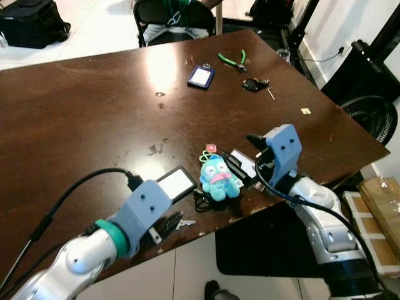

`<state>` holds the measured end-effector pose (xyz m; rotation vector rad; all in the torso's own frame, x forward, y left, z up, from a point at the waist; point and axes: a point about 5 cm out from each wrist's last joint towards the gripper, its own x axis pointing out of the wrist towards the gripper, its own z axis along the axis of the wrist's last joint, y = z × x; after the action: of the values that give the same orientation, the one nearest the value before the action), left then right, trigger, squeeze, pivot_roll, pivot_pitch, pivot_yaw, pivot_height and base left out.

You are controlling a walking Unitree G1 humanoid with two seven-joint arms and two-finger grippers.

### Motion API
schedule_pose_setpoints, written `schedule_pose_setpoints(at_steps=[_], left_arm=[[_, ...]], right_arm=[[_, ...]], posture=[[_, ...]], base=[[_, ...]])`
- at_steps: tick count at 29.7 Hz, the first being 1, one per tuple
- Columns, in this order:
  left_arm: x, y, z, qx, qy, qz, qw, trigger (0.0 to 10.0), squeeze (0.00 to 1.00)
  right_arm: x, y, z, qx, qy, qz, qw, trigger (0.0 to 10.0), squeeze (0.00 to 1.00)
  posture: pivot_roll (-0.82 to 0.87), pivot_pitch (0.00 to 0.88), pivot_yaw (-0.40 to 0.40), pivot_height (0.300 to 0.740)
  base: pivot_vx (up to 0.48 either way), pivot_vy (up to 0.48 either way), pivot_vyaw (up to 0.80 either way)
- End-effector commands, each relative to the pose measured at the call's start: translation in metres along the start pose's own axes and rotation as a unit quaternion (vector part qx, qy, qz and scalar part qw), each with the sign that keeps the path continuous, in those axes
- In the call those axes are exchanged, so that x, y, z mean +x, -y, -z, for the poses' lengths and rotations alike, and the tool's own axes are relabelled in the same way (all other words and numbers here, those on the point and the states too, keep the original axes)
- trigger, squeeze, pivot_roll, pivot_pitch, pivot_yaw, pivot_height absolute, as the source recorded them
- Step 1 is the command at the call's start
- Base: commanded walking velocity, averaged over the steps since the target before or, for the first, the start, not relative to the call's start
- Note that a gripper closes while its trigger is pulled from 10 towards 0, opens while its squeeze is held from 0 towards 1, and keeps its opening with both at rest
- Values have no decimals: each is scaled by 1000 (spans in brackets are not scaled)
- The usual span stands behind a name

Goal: Hang keys on a hook

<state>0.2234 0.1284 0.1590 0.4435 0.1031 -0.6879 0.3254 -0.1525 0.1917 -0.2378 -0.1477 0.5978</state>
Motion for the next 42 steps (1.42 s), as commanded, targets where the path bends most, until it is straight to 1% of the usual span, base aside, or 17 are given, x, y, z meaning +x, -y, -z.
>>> schedule_pose_setpoints(at_steps=[1,6,8,13,15,16,19,22,23,27,28,29,30,34,35,40,42], left_arm=[[0,7,4,2,-6,12,1000,10000,0],[0,9,7,-5,-12,17,1000,10000,0],[3,7,13,-31,-22,15,999,10000,0],[7,3,22,-58,-36,9,998,10000,0],[7,3,22,-58,-36,9,998,10000,0],[7,3,25,-69,-40,9,997,9490,0],[7,2,33,-89,-51,6,995,9725,0],[7,2,36,-93,-55,5,994,9686,0],[7,2,38,-95,-57,4,994,9294,0],[7,2,39,-96,-59,4,994,9255,0],[7,2,41,-101,-62,3,993,8745,0],[7,2,41,-101,-62,3,993,8745,0],[8,2,42,-108,-62,1,992,8196,0],[9,1,43,-113,-62,-1,992,8157,0],[10,1,43,-115,-61,-1,991,7176,0],[12,0,44,-120,-61,-1,991,6980,0],[14,-4,45,-130,-60,-5,990,6235,0]], right_arm=[[1,-1,1,6,-1,-2,1000,10000,0],[2,-2,1,6,0,-3,1000,10000,0],[2,-1,-2,6,6,2,1000,10000,0],[2,2,-4,9,12,11,1000,10000,0],[2,2,-4,9,12,11,1000,10000,0],[1,3,-5,10,12,14,1000,10000,0],[1,4,-5,12,14,17,1000,10000,0],[2,4,-5,13,15,18,1000,10000,0],[2,4,-5,13,15,18,1000,10000,0],[2,4,-6,13,16,18,1000,10000,0],[2,5,-6,13,16,18,1000,10000,0],[2,5,-6,13,16,18,1000,10000,0],[2,5,-6,13,16,18,1000,10000,0],[2,6,-7,12,16,18,1000,10000,0],[1,6,-7,12,16,19,1000,10000,0],[-1,8,-7,10,15,22,1000,10000,0],[-2,8,-7,9,14,24,1000,10000,0]], posture=[[-109,114,36,740],[-111,105,39,740],[-122,94,59,740],[-120,94,66,740],[-120,94,66,740],[-117,95,68,740],[-114,93,68,740],[-111,95,67,740],[-109,95,67,740],[-109,97,67,740],[-110,99,66,740],[-110,99,66,740],[-117,102,66,740],[-117,102,66,740],[-118,102,66,740],[-125,101,70,740],[-128,102,72,740]], base=[[0,0,0],[0,0,0],[0,0,0],[0,0,0],[0,0,0],[0,0,0],[0,0,0],[0,0,0],[0,0,0],[0,0,0],[0,0,0],[0,0,0],[0,0,0],[0,0,0],[0,0,0],[0,0,0],[0,0,0]])
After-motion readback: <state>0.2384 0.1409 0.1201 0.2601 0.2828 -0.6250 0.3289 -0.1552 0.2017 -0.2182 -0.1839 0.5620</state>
